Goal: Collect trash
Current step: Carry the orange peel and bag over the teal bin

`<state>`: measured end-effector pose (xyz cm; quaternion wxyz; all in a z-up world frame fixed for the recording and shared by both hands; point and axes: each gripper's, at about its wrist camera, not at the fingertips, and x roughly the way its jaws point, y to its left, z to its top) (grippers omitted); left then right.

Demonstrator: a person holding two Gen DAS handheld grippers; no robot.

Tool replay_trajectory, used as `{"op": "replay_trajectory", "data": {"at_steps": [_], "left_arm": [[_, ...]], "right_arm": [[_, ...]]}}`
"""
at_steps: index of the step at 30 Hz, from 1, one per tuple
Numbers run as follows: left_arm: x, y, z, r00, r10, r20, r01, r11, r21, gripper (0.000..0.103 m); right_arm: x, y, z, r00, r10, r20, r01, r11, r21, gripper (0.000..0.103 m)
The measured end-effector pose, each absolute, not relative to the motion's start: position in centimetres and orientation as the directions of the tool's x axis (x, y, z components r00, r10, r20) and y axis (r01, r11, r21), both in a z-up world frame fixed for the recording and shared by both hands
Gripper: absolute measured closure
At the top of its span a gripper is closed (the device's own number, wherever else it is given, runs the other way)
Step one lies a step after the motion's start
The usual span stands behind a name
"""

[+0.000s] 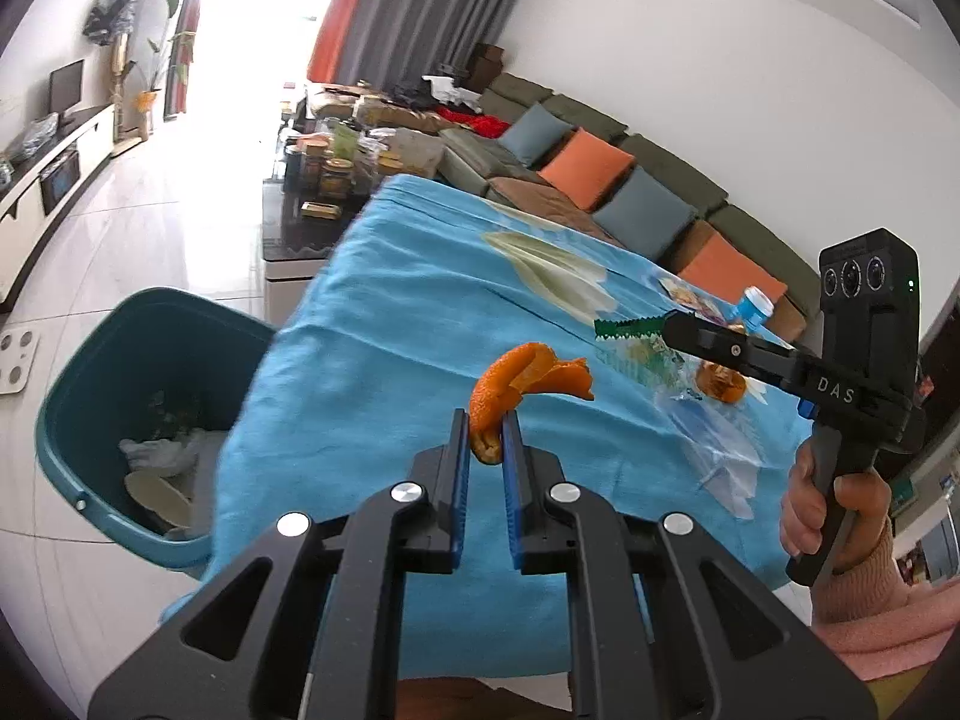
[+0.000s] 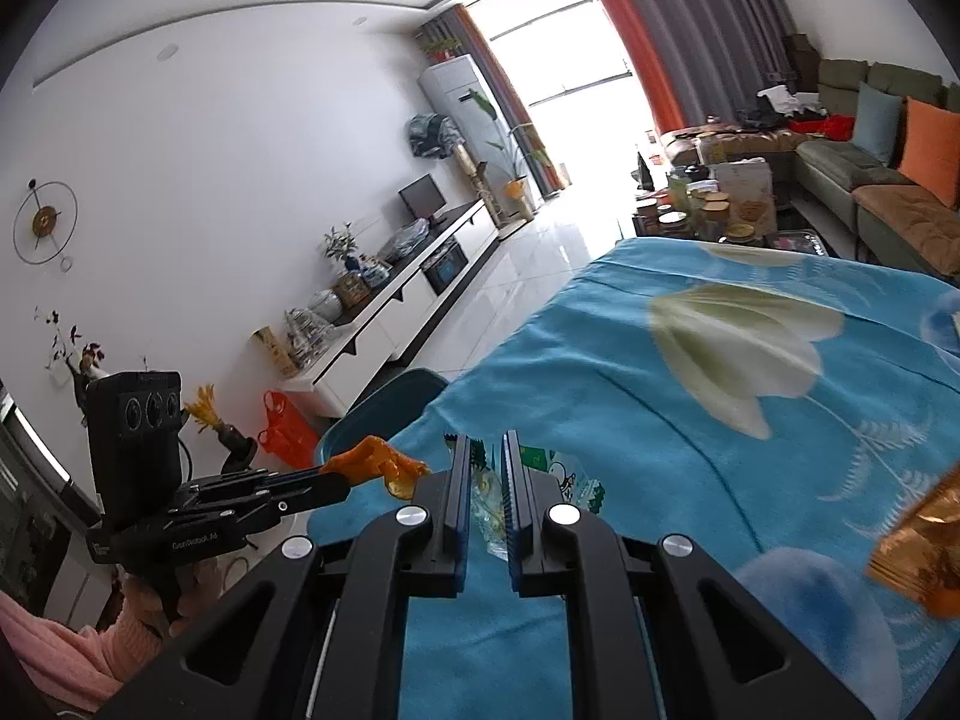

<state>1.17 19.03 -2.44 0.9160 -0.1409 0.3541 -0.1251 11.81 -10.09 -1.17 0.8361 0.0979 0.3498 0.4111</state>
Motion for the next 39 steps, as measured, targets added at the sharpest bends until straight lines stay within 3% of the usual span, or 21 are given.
{"op": "replay_trajectory", "data": {"at_steps": [39], "left_arm": [[-1.3, 29.0, -2.2, 0.783, -0.113, -0.611, -0.12, 0.938, -0.327, 0.092]], "right_arm": [[13.7, 1.4, -1.1, 0.263, 0.808, -0.527, -0.732, 0.523, 0.438, 0.094]]}}
